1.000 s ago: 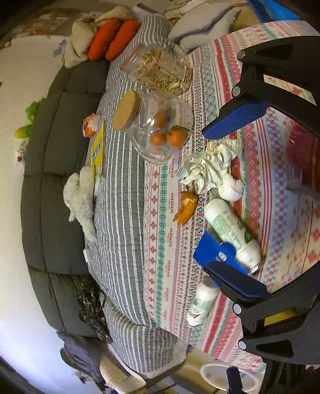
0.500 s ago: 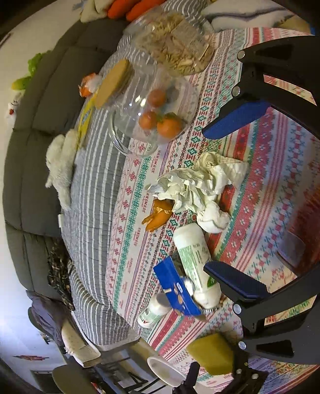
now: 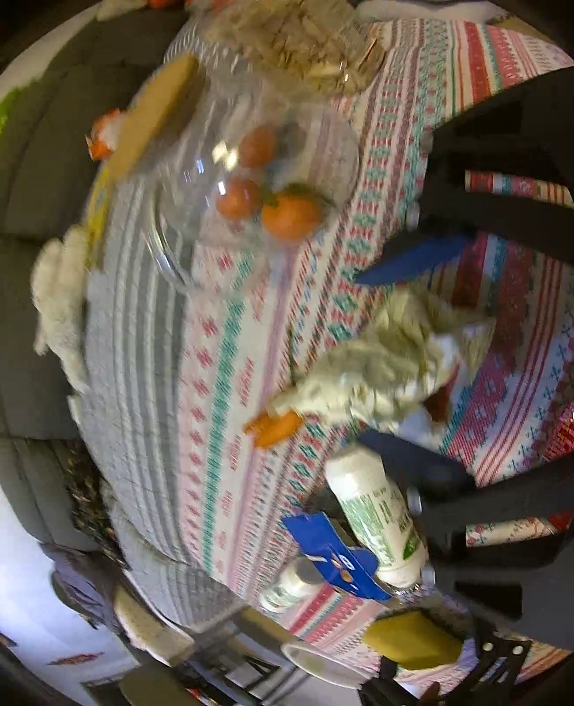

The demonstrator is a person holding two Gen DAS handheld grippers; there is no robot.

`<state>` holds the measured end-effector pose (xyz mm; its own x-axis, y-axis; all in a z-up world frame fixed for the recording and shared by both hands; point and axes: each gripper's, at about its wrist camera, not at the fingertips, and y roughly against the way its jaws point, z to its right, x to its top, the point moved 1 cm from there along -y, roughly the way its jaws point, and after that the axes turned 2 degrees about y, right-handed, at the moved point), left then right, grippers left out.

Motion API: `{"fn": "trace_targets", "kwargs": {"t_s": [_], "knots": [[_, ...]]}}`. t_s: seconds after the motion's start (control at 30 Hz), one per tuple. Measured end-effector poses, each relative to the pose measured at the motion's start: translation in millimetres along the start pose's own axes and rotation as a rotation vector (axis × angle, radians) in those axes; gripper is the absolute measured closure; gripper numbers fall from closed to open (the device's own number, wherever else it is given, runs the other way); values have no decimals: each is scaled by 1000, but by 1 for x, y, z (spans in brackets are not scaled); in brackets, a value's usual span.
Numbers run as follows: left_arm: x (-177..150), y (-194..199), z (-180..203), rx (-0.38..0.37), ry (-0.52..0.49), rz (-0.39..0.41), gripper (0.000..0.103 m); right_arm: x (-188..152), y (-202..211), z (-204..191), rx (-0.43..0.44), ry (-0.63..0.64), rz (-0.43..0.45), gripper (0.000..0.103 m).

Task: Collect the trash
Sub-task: 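Grasp the yellow sponge with the left tool while the right tool grasps crumpled paper, then carry the sponge and crumpled paper over the white wastebasket with both tools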

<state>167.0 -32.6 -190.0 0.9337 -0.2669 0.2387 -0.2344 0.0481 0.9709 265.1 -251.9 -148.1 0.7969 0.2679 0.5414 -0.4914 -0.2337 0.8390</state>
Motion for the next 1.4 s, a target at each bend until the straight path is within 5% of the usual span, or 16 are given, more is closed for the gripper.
{"fn": "trace_targets", "kwargs": {"t_s": [0.03, 0.23, 0.43, 0.83, 1.4], "knots": [[1, 1, -3, -1, 2, 1, 13, 0, -4, -3, 3, 7, -20, 70], [2, 16, -15, -5, 18, 26, 47, 4, 9, -10, -23, -14, 9, 79], [4, 30, -25, -47, 60, 67, 47, 15, 45, -19, -61, -43, 120, 79], [4, 98, -43, -97, 211, 338, 48, 34, 114, -68, -118, -110, 341, 79], [-10, 138, -99, -51, 412, 548, 48, 35, 116, -166, -93, -156, 411, 79]]}}
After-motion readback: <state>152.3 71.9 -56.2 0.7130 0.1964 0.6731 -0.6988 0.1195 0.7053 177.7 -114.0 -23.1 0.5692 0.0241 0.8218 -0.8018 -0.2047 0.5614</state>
